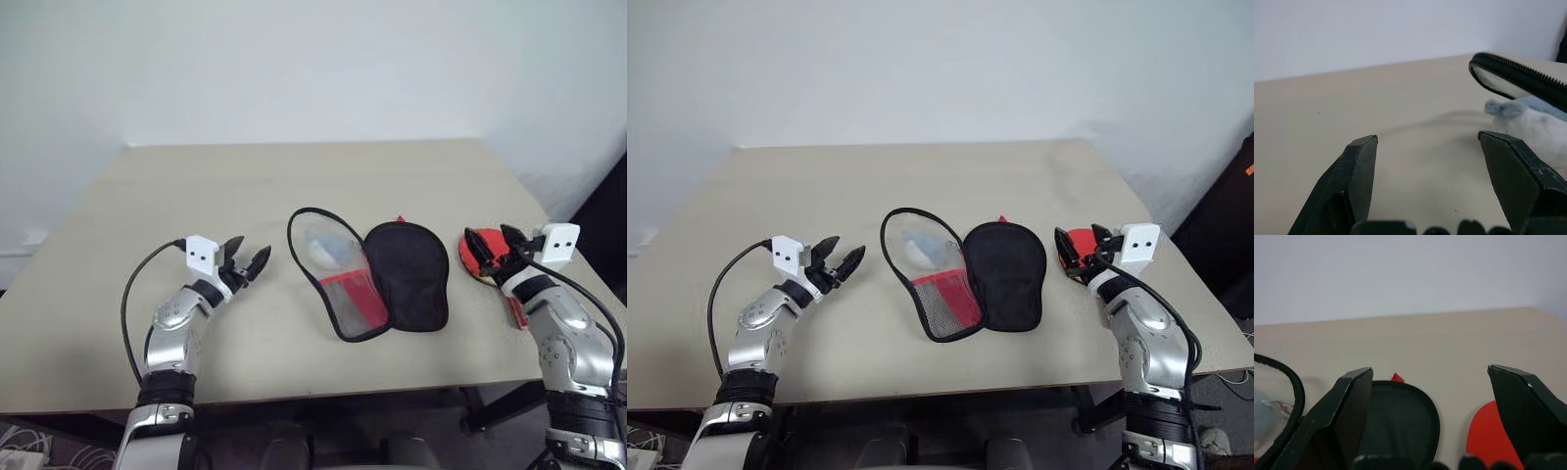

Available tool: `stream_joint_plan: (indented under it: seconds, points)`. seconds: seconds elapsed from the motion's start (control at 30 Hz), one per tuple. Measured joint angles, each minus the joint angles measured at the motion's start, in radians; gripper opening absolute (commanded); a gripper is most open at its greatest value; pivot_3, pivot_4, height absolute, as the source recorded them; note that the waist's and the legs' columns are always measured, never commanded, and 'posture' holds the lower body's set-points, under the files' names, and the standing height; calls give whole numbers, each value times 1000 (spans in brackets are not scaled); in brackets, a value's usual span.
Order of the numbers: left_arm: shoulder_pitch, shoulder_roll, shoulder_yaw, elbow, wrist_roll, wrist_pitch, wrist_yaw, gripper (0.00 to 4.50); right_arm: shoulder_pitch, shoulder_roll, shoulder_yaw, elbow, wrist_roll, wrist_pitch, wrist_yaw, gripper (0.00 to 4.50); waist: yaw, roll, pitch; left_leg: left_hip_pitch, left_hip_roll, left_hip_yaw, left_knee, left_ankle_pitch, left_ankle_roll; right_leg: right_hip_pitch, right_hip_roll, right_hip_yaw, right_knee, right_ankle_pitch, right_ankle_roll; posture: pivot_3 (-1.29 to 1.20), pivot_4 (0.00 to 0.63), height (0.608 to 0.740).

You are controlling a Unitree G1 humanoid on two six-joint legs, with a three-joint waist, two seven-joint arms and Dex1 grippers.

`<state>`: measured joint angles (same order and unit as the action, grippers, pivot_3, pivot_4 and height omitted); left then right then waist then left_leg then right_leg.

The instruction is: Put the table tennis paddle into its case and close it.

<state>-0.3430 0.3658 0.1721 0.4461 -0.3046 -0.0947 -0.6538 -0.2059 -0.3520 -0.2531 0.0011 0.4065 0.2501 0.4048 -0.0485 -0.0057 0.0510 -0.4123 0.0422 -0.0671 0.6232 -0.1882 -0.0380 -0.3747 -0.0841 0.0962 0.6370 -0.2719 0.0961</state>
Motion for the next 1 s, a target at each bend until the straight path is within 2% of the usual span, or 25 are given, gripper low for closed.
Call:
stream_joint_plan:
  seconds: [0.27, 0.53, 0.8, 1.0]
  points:
    - [-15, 2, 4, -11, -11, 10, -14, 3583, -16, 48, 17, 31, -12, -46, -5, 4053, 0, 0, 0, 0, 0, 0, 0, 0, 0, 0, 0, 0, 0, 0, 0, 0, 0, 740]
    - [-13, 60, -2, -108, -64, 113, -135, 3583, -3, 49, 5, 24, -19, -24, -61, 4053, 0, 0, 0, 0, 0, 0, -1, 0, 0, 0, 0, 0, 0, 0, 0, 0, 0, 740]
    - [-9, 72, -39, -107, -64, 150, -229, 3583, 88, -2, -64, -92, 36, 196, -125, 4053, 0, 0, 0, 0, 0, 0, -1, 0, -1, 0, 0, 0, 0, 0, 0, 0, 0, 740]
    - [8, 155, -107, -137, -66, 207, -391, 3583, 173, -44, -133, -179, 98, 382, -162, 4053, -4, 0, 1, 0, 0, 1, -1, -2, -4, -2, 0, 1, 0, 0, 0, 0, 0, 740]
